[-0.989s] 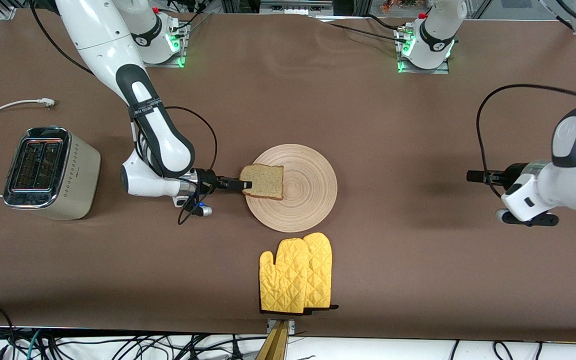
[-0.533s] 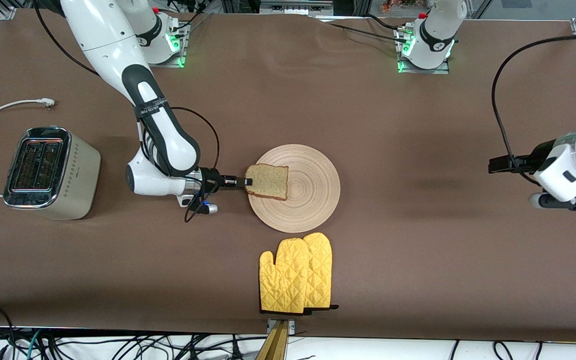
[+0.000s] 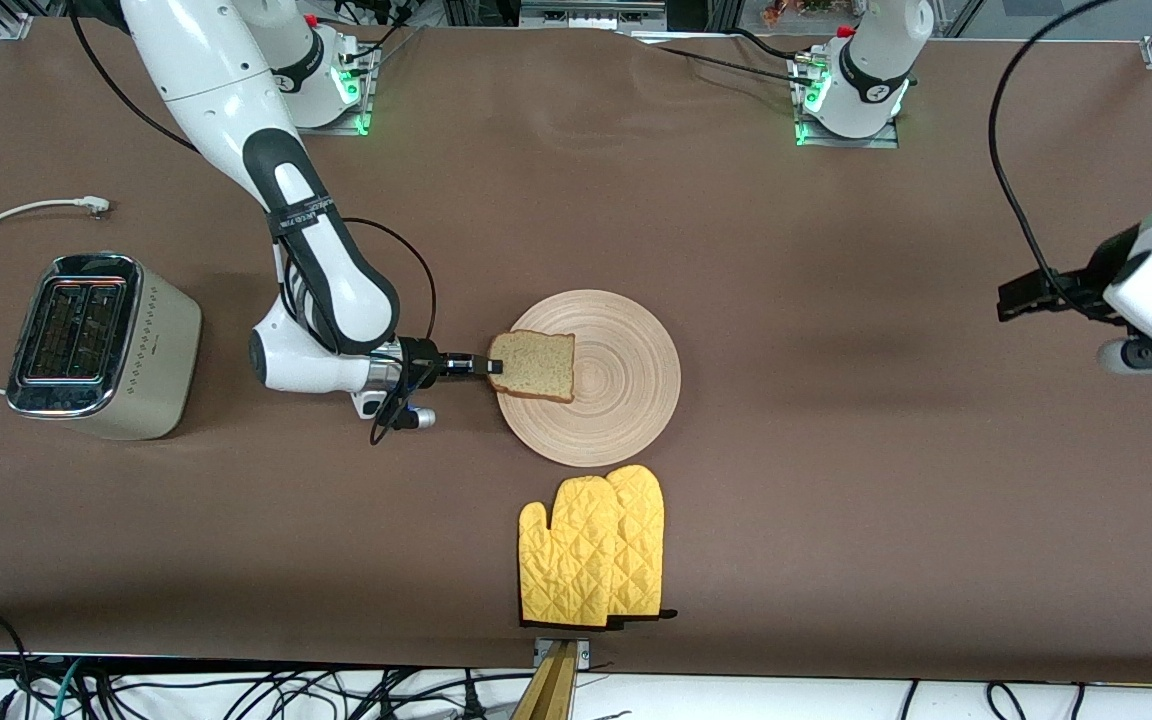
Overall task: Move plate and put bread in toaster
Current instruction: 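Grasp the bread with the right gripper while the left gripper returns to rest, then carry the bread slice to the toaster with the right gripper, then lower the bread slice into the toaster slot with the right gripper, then open the right gripper and lift it off the bread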
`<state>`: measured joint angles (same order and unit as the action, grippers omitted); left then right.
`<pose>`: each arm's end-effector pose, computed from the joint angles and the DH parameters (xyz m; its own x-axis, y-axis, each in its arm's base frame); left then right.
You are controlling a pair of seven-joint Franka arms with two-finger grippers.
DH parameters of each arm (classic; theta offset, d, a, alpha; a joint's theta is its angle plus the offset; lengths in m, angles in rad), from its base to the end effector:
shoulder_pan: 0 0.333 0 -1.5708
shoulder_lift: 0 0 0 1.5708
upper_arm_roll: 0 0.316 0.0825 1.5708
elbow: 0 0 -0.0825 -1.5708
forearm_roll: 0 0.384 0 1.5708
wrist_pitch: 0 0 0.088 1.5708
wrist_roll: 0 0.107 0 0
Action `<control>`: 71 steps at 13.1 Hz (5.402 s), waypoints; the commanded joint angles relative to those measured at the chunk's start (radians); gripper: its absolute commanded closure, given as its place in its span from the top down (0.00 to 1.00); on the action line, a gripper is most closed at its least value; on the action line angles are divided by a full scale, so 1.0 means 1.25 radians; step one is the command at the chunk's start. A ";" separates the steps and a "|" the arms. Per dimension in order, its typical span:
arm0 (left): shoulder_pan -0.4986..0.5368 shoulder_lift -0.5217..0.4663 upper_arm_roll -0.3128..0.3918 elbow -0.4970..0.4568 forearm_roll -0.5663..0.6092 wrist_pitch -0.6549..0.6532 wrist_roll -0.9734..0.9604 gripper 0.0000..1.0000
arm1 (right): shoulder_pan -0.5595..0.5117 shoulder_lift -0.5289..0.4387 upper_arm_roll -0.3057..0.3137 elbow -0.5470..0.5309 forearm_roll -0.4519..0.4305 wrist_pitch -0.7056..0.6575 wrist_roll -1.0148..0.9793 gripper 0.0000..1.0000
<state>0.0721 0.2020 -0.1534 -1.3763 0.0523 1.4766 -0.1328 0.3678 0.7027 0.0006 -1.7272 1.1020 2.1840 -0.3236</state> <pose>0.6042 -0.0334 0.5915 0.9938 0.0567 -0.0955 0.0537 -0.9980 -0.0346 0.5993 0.2666 0.1719 0.9705 0.0068 -0.2410 -0.1678 -0.6986 -0.6956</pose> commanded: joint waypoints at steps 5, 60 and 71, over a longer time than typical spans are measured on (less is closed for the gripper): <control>-0.123 -0.186 0.170 -0.208 -0.065 0.059 0.112 1.00 | -0.017 -0.017 -0.002 0.026 -0.064 -0.039 0.028 0.00; -0.066 -0.137 0.095 -0.184 -0.035 0.066 0.109 1.00 | -0.007 -0.071 -0.599 0.354 -0.660 -0.530 0.018 1.00; -0.065 -0.136 0.096 -0.183 -0.038 0.075 0.104 1.00 | -0.111 -0.315 -0.226 0.216 -0.810 -0.434 0.021 1.00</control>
<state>-0.0179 0.0239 -0.0284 -1.6267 -0.0046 1.5746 -0.0105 0.3075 0.4335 -0.4468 -1.3397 0.2085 1.5624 -0.2966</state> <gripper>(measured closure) 0.000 0.000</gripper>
